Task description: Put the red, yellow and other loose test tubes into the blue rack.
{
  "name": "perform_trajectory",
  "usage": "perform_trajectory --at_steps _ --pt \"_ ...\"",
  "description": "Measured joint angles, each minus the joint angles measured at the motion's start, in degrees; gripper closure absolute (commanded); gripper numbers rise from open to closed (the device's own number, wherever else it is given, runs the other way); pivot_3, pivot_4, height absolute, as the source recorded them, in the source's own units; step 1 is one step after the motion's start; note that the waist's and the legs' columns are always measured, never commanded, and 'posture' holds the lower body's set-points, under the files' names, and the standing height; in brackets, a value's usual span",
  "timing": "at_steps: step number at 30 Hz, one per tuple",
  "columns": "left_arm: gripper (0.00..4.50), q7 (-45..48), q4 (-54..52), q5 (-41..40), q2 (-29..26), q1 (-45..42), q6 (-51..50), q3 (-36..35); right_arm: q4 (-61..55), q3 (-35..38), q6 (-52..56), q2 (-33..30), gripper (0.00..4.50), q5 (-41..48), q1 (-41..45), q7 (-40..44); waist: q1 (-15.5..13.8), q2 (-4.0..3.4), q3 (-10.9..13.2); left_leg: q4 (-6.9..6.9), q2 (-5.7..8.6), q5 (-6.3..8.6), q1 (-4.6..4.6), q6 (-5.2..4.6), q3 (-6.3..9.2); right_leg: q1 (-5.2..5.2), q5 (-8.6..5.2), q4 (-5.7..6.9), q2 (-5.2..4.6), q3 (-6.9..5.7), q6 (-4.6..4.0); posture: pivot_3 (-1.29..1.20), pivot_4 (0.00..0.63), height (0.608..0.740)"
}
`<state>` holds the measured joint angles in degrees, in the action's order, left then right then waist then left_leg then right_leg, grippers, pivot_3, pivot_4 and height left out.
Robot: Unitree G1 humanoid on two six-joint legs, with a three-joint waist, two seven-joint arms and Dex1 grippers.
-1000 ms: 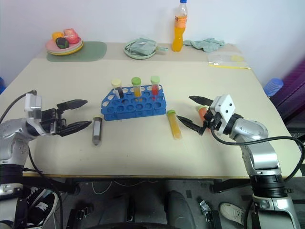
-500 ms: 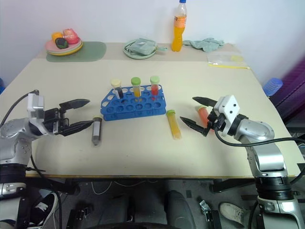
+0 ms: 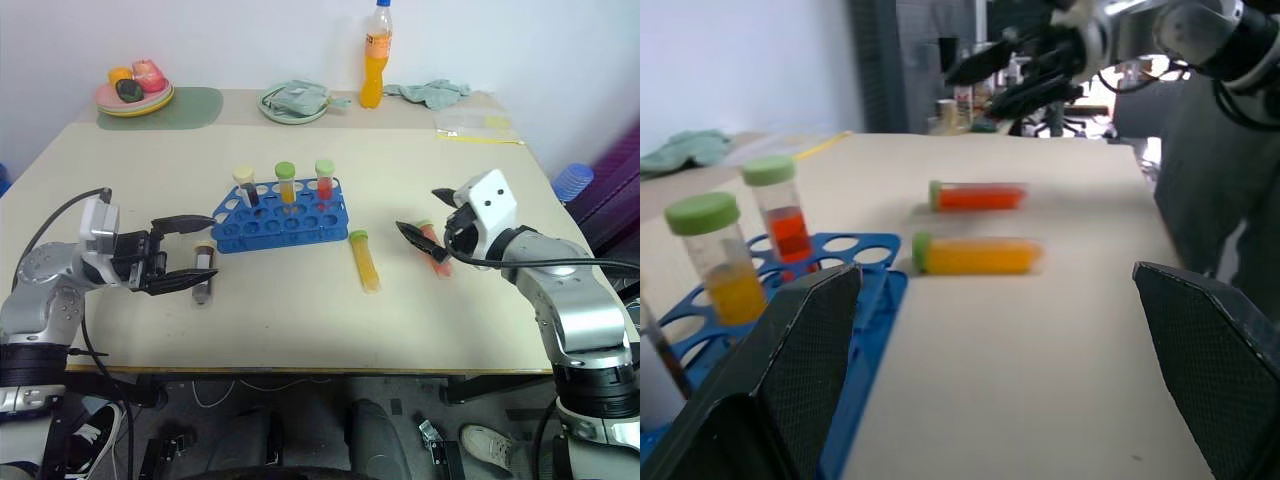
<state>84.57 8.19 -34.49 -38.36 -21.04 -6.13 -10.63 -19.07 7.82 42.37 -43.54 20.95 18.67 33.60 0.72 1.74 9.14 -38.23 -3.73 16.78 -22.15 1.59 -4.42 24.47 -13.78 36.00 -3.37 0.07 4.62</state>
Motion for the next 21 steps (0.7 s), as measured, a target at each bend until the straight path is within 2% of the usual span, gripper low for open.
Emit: perform_trajectory --at_steps 5,11,18,21 --pt "0.03 0.12 0.51 0.07 2.91 -1.87 0.58 1.44 0.78 -2.28 18.43 3.89 0.0 -3.87 8.73 -12.21 0.06 -0.03 0.0 0.0 0.01 0.0 -0.08 0.0 -0.01 0.08 0.0 0.0 -0.01 0.01 0.0 0.0 0.15 0.74" --pt "0.03 -1.47 -2.63 0.08 4.11 -0.44 0.43 2.55 3.59 -2.9 37.31 4.62 0.0 -2.47 15.38 -13.98 -0.04 -0.03 0.0 0.01 0.01 0.03 -0.17 -0.06 0.01 0.14 0.01 -0.04 -0.02 0.0 0.01 0.0 0.15 0.74" --pt "0.03 -7.0 -12.85 -1.01 5.43 3.7 -2.5 3.38 18.89 -5.43 43.19 4.06 0.0 -2.75 22.37 -13.17 0.24 -0.03 0.0 0.02 0.02 0.03 -0.17 -0.06 -0.01 0.14 0.01 -0.06 -0.01 0.03 0.02 0.0 0.15 0.74" --pt "0.03 -9.15 -16.02 -1.15 5.64 5.47 -3.62 3.54 24.01 -8.69 43.37 3.51 0.0 -2.71 25.73 -11.15 0.34 -0.05 -0.01 0.04 -0.01 0.04 -0.14 -0.07 0.04 0.14 0.02 -0.03 0.06 0.03 0.03 0.0 0.15 0.74"
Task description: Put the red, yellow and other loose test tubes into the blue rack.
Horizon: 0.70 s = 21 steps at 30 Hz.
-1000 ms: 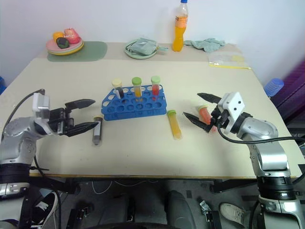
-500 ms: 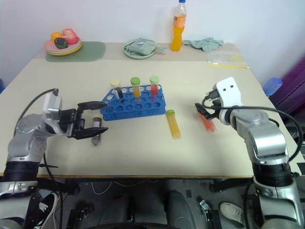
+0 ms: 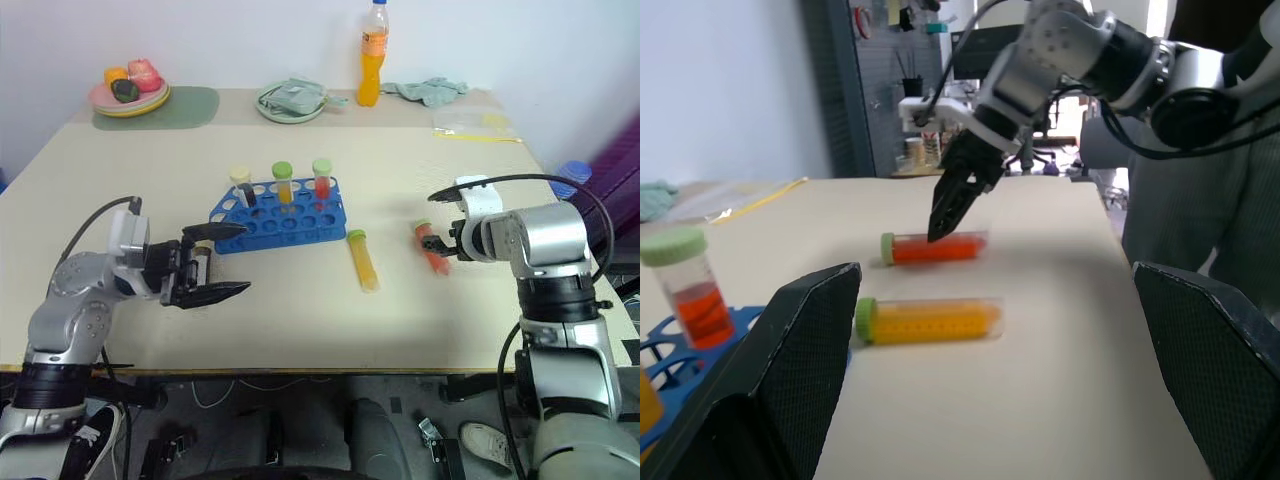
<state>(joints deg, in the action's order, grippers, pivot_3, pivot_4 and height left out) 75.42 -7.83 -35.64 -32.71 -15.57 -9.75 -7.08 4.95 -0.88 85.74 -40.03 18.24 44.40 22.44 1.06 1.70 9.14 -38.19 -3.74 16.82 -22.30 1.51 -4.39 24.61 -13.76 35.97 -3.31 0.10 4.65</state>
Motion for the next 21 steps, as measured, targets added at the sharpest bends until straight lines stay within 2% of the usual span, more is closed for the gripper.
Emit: perform_trajectory --at_steps 9,12,14,15,17,18,21 --pt "0.03 -3.34 -3.79 -0.27 0.12 4.15 -0.8 -0.24 13.56 -9.81 -7.38 0.12 0.0 -2.4 4.85 5.17 -0.15 0.0 0.0 0.0 0.01 0.0 -0.04 0.0 -0.02 0.0 0.0 -0.05 -0.01 0.0 0.0 0.0 0.15 0.74" --pt "0.0 -4.44 -5.53 -1.17 0.12 5.28 -1.2 -0.34 16.94 -11.36 -9.22 0.14 0.93 -3.39 6.46 7.25 -0.11 0.0 0.0 -0.01 0.01 0.0 -0.03 0.0 -0.02 0.0 0.0 -0.06 -0.01 0.01 0.0 0.0 0.15 0.74" --pt "0.0 -4.64 -6.06 -1.3 0.11 5.82 -1.2 -0.36 18.01 -11.84 -10.13 0.13 1.85 -3.83 6.97 8.26 -0.11 -0.01 0.0 -0.01 0.0 0.0 -0.02 0.0 -0.02 0.0 0.0 -0.05 -0.01 0.0 -0.01 0.0 0.15 0.74" --pt "0.0 -4.66 -6.05 -1.3 0.11 5.87 -1.2 -0.36 18.23 -12.07 -10.41 0.13 2.47 -4.14 7.03 8.52 -0.11 -0.01 0.0 -0.01 0.0 0.0 -0.02 0.0 -0.02 0.0 0.0 -0.05 -0.01 0.0 -0.01 0.0 0.15 0.74" --pt "0.0 -4.67 -6.04 -1.31 0.06 5.86 -1.19 -0.36 18.29 -12.16 -10.76 0.13 3.4 -4.65 7.05 9.04 -0.12 -0.01 0.0 -0.01 0.0 0.0 -0.02 0.0 -0.02 0.0 0.0 -0.05 -0.01 0.0 -0.01 0.0 0.15 0.74" --pt "0.0 -4.65 -6.03 -1.32 0.06 5.81 -1.19 -0.36 18.2 -12.16 -10.77 0.14 3.72 -4.71 7.05 9.2 -0.13 -0.01 0.0 -0.01 0.0 0.0 -0.03 0.0 -0.02 0.0 0.0 -0.05 -0.01 0.0 -0.01 0.0 0.15 0.74" --pt "0.0 -4.42 -5.48 -1.31 0.06 5.72 -1.05 -0.37 17.69 -11.56 -10.87 0.37 3.73 -4.96 7.03 9.36 -0.13 -0.02 0.01 -0.01 0.0 0.0 -0.03 0.0 -0.02 0.0 0.0 -0.05 -0.01 0.0 -0.01 0.0 0.15 0.74"
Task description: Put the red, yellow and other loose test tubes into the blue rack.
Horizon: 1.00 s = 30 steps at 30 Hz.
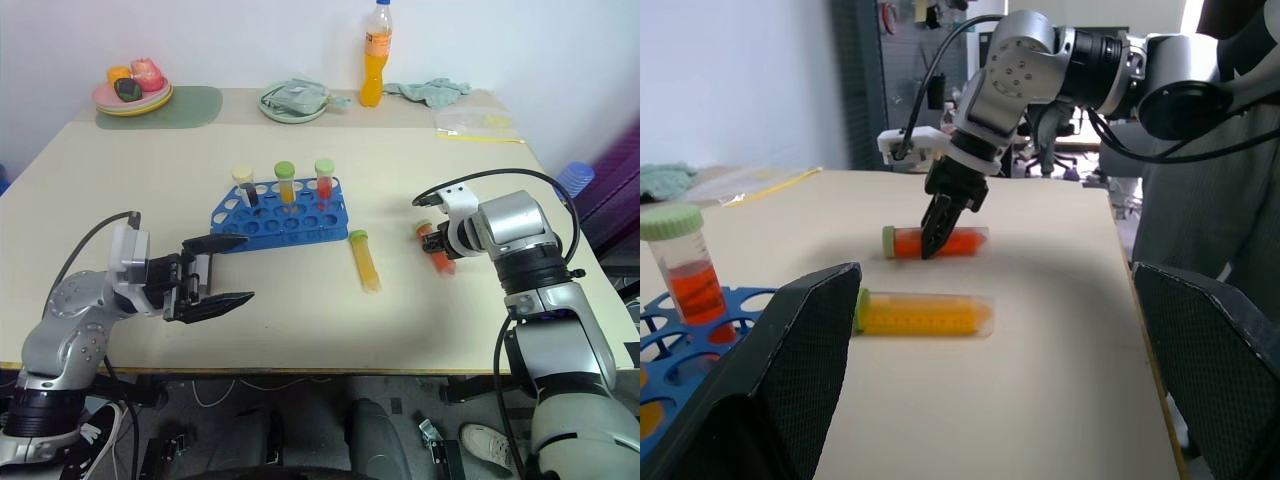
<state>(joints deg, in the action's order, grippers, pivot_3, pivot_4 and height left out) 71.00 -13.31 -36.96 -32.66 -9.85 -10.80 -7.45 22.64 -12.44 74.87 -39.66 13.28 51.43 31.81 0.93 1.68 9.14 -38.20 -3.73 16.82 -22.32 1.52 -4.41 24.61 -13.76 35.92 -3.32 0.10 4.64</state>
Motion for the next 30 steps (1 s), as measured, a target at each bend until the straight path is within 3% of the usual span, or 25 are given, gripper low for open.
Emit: perform_trajectory --at_steps 5,9,11,15,19,24,30 --pt "0.0 1.32 2.7 0.04 -0.13 -1.33 0.47 -0.07 -11.8 8.34 -9.29 0.15 3.73 1.97 -5.03 0.94 -0.14 -0.02 0.02 0.06 -0.01 0.0 -0.03 0.0 0.02 0.03 0.03 -0.04 0.01 -0.03 0.07 0.0 0.15 0.74" --pt "0.0 2.29 4.82 0.06 -0.5 -2.43 1.18 -0.17 -28.64 22.05 -19.69 7.09 3.73 7.43 -15.28 -1.09 -0.38 -0.01 0.0 0.13 -0.02 0.01 -0.05 0.0 0.06 0.01 0.11 -0.12 0.03 -0.08 0.23 0.0 0.15 0.74" --pt "0.0 3.18 6.52 0.08 -0.96 -2.77 1.54 -0.47 -36.49 24.01 -25.65 9.66 3.73 8.48 -21.64 -1.3 -0.4 0.0 0.0 0.13 -0.02 0.01 -0.05 0.0 0.07 -0.03 0.11 -0.16 0.01 -0.11 0.22 0.0 0.15 0.74" --pt "0.0 4.6 11.45 0.21 -1.27 -5.59 2.81 -0.96 -44.3 23.2 -41.02 25.27 3.73 9.82 -30.48 -4.55 0.38 -0.05 0.03 0.09 -0.07 0.0 0.04 0.0 0.05 -0.05 0.11 -0.11 0.08 -0.06 0.21 0.0 0.15 0.74" --pt "0.0 6.08 13.82 0.21 -3.07 -7.21 3.34 -1.38 -39.77 16.96 -59.7 35.26 3.73 3.28 -31.01 -9.28 0.54 -0.05 0.02 0.06 -0.07 -0.01 0.11 0.02 0.06 -0.05 0.02 0.04 0.09 -0.05 0.05 0.0 0.15 0.74" --pt "0.0 6.68 15.42 0.18 -4.1 -8.1 3.27 -2.02 -23.34 11.53 -77.71 41.78 3.73 -2.84 -28.87 -11.24 0.28 -0.08 0.04 0.06 -0.05 -0.02 0.09 0.03 0.03 -0.05 0.01 0.06 0.06 -0.05 0.03 0.0 0.15 0.74" --pt "0.0 7.76 15.89 0.16 -5.68 -8.13 2.71 -2.93 -5.21 9.47 -94.31 43.74 3.73 -7.29 -22.98 -12.5 0.22 -0.07 0.04 0.06 -0.05 -0.03 0.1 0.05 0.03 -0.05 0.01 0.07 0.04 -0.05 0.02 0.0 0.15 0.74"
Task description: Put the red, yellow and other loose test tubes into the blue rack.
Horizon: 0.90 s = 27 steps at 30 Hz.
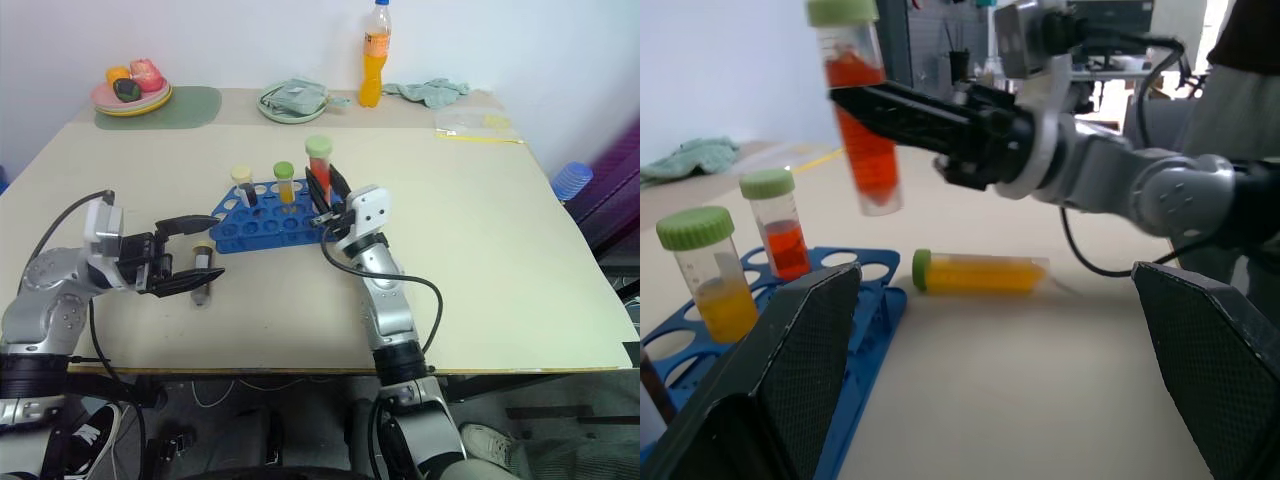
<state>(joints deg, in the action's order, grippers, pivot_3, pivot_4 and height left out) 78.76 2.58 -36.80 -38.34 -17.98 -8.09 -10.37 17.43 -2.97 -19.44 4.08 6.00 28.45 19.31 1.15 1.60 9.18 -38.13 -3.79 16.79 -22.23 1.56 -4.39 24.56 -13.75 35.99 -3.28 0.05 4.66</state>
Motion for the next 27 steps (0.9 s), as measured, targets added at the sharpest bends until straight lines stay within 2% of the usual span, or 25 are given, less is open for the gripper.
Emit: perform_trajectory --at_steps 6,11,27 --pt "0.0 -0.52 -1.83 -0.5 -1.15 2.47 -1.3 -1.91 15.59 1.44 -12.18 -0.72 3.73 -3.5 3.31 -4.72 0.2 -0.02 0.01 0.0 -0.01 -0.01 0.01 0.02 -0.01 0.0 0.0 0.03 -0.02 0.0 0.0 0.0 0.15 0.74" --pt "0.0 -1.28 -3.09 -0.88 -1.16 2.61 -1.65 -2.16 22.55 2.32 -16.87 -0.78 3.73 -3.79 6.89 -6.23 0.42 -0.01 0.01 0.0 -0.01 -0.02 0.03 0.04 -0.01 0.0 0.01 0.07 -0.02 0.01 0.0 0.0 0.15 0.74" --pt "0.0 -1.54 -2.81 -0.87 -0.74 1.86 -1.6 -1.93 24.95 1.46 -16.06 -0.19 3.73 -3.5 6.49 -4.81 1.42 -0.01 0.01 0.02 -0.03 -0.03 0.06 0.05 0.0 0.0 0.01 0.11 -0.03 0.0 0.01 0.0 0.15 0.74"
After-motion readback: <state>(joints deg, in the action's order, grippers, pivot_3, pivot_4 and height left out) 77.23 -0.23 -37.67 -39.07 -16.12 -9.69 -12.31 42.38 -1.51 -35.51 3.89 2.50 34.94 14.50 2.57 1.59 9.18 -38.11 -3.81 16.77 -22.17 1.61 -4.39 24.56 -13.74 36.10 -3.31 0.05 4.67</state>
